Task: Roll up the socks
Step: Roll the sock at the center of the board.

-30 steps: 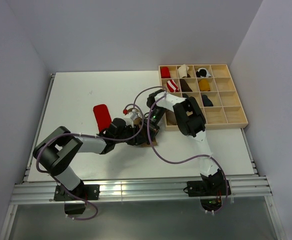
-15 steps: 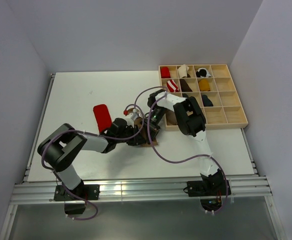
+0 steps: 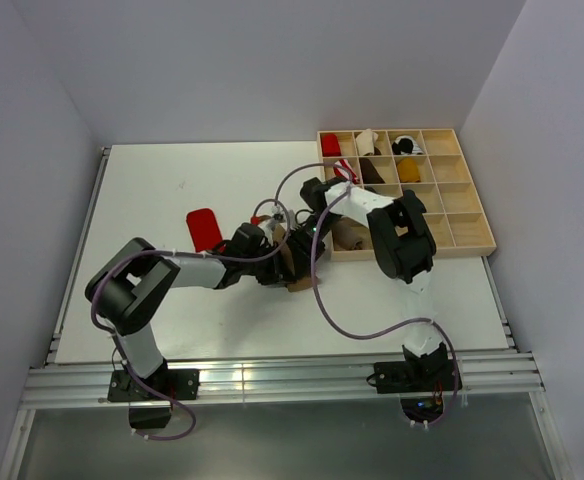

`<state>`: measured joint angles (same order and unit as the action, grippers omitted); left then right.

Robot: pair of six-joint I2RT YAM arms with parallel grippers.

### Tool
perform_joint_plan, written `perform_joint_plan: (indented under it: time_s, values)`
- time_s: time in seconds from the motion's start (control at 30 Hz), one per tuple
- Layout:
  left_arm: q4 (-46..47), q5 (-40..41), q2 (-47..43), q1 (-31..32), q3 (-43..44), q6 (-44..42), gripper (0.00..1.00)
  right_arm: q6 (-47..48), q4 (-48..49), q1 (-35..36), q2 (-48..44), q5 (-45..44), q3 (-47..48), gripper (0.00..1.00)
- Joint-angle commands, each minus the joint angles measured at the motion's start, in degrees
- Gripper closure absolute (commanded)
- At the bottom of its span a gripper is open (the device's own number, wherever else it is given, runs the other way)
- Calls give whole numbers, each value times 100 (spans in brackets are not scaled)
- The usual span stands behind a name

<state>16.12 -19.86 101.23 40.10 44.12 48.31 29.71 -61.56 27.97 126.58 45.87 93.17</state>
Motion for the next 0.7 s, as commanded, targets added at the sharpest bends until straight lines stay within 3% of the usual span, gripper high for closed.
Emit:
perform_joint_plan:
  time_s: [0.0, 0.33, 0.53, 0.67]
  values:
    - [-1032, -97, 257, -116, 97, 187, 100, -255, 1031, -72, -643, -280, -298, 57]
    - [-2130, -1107, 415, -679, 466, 328, 100, -326, 2261, -301, -1909, -552, -1572, 54]
    - [-2770, -1801, 546, -766, 624, 389, 100, 481, 3007, -187, -3128, -1157, -2721, 52]
    - [-3272, -2066, 679, -801, 774, 301, 100, 921, 3641, 295, -3824, -1615, -3549, 49]
